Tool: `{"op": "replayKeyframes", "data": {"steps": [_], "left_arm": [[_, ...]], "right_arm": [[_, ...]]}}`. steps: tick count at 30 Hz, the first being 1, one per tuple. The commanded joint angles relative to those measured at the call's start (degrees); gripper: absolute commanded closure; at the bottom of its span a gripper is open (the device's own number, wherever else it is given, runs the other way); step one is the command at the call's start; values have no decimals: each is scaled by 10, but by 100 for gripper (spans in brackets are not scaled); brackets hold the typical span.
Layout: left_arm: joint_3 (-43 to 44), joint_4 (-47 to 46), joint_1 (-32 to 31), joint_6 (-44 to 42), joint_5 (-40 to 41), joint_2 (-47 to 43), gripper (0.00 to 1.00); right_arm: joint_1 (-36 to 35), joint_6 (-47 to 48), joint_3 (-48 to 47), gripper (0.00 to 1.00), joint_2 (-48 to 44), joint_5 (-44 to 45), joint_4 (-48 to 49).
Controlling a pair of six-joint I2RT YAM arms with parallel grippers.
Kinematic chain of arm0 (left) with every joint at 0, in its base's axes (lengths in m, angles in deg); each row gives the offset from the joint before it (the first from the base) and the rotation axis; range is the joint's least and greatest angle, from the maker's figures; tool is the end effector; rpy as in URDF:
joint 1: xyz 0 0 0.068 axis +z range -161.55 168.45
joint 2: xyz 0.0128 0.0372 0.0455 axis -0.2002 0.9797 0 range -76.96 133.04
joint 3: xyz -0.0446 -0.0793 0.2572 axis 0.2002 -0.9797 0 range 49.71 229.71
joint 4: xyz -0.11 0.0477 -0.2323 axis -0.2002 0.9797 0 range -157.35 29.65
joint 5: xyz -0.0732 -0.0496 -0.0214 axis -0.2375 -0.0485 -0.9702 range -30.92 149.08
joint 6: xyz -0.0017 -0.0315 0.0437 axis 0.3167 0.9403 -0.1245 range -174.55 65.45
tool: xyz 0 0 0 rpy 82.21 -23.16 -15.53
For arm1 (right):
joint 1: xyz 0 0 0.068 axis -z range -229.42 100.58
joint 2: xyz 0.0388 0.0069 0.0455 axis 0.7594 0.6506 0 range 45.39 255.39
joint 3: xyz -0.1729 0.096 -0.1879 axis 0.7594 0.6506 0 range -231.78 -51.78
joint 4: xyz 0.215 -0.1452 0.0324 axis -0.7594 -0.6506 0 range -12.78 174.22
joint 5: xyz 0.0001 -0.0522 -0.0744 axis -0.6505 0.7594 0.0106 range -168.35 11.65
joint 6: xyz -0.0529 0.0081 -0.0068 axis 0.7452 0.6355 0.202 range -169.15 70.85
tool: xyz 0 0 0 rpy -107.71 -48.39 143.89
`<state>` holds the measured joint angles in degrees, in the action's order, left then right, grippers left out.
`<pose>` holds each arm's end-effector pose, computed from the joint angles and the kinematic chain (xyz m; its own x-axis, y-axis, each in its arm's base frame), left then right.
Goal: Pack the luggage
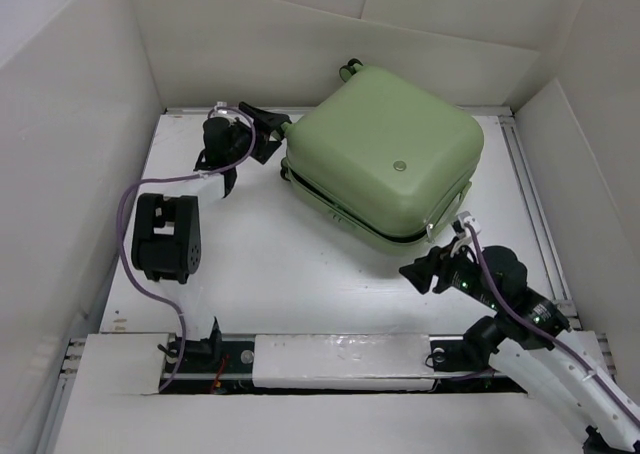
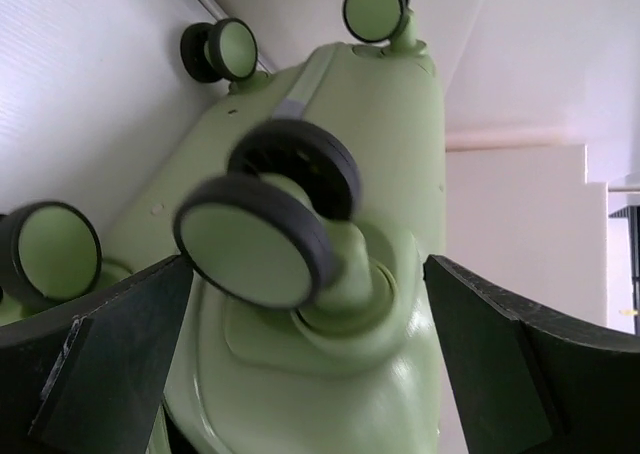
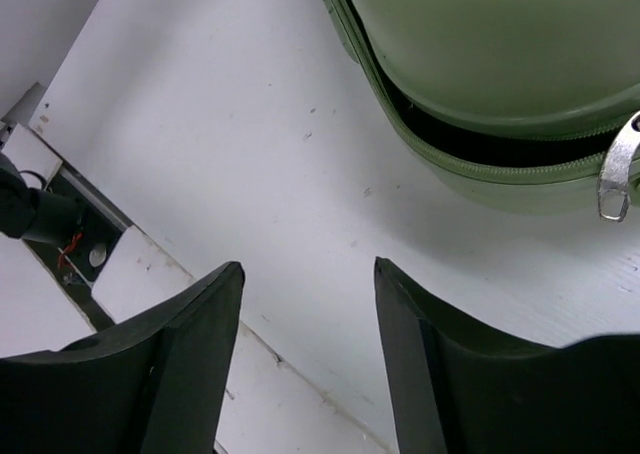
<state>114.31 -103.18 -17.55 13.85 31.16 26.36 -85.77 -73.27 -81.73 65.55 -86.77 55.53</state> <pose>0.4108 -0.0600 0.2587 -0.5369 -0.7696 -0.3456 0.1584 0.3104 -0.9373 0.0829 0.0676 0.2699 -0.5233 0.1169 -0.8441 -0.5304 0.7306 0.4300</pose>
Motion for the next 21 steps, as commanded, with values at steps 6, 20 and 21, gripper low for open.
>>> {"op": "replayKeyframes", "data": {"steps": [6, 20, 21], "left_arm": [[80, -11, 2, 16, 1, 54, 1], [99, -102, -3, 73, -12, 71, 100], [92, -102, -3, 79, -12, 56, 100]], "right_arm": [[-6, -21, 26, 35, -14, -7, 44], [-6, -179, 3, 81, 3, 306, -43], [-6, -198, 9, 84, 3, 326, -63]]}}
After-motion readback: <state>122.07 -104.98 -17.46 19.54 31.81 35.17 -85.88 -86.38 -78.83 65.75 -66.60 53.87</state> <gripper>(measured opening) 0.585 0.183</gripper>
